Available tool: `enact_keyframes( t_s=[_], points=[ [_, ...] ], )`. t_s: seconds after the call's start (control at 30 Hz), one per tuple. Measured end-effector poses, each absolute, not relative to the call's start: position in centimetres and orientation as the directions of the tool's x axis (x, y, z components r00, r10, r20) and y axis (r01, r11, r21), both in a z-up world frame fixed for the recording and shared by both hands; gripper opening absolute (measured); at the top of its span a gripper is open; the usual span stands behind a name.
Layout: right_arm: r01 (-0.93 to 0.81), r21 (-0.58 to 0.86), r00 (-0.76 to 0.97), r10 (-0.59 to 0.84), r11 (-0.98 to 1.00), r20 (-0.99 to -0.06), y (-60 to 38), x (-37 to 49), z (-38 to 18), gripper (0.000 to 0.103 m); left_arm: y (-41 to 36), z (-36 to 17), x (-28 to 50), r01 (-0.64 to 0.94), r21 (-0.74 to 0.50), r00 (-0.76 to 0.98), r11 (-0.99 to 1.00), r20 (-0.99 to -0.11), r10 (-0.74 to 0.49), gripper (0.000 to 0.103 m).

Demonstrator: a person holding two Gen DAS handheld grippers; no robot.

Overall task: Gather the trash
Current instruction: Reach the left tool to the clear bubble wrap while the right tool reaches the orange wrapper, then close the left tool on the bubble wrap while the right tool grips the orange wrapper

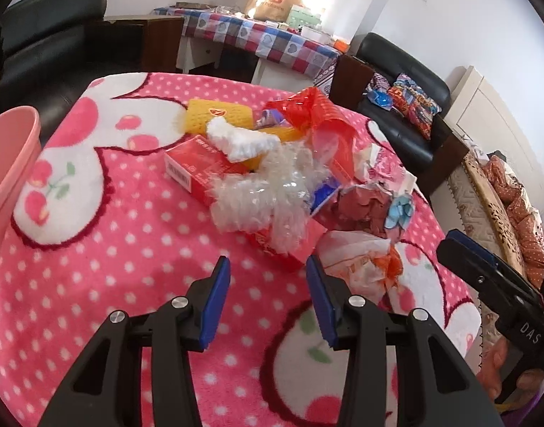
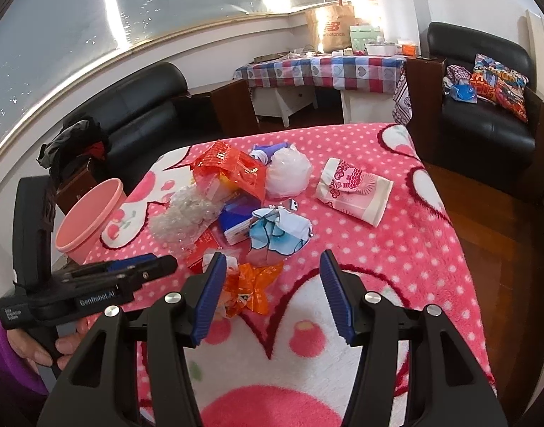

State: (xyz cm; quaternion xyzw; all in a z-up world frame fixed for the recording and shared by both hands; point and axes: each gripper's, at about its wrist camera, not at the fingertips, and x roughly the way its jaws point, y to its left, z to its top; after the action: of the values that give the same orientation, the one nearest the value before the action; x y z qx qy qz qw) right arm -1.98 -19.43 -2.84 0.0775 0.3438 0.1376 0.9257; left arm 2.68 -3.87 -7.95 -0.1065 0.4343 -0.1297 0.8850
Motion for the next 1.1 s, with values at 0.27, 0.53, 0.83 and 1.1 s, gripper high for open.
enact_keyframes(
  t_s=[0.27,0.53,0.83,1.1],
  points=[
    [-0.217,0.236,0.714,0.319,0.947,-0.623,-18.9,-2.1,-3.1,0.055,-4.6,-7.5,3.8,0.123,-0.320,0.621,0.939,-0.713,-0.325,0.027],
    [-0.266,0.247,0.693,0.363,0.932,-0.623,-18.0,-2.6,-3.1,0.055,-5.2,-7.1,3.3,0.171,-0.296,0.637,0.940,-0.694,-0.335,0.010],
    [-0.279,0.245,0.641,0.369,0.929,-0.673,-16.5,-1.6,-4.4,0.055,-3.5,-5.1,0.5,0.232,-0.267,0.664,0.936,-0.660,-0.352,0.007],
    [-0.260,0.278,0.603,0.380,0.925,-0.702,-15.9,-0.9,-5.6,0.040,-0.9,-4.8,-1.5,0.215,-0.282,0.663,0.935,-0.660,-0.352,0.007]
  ],
)
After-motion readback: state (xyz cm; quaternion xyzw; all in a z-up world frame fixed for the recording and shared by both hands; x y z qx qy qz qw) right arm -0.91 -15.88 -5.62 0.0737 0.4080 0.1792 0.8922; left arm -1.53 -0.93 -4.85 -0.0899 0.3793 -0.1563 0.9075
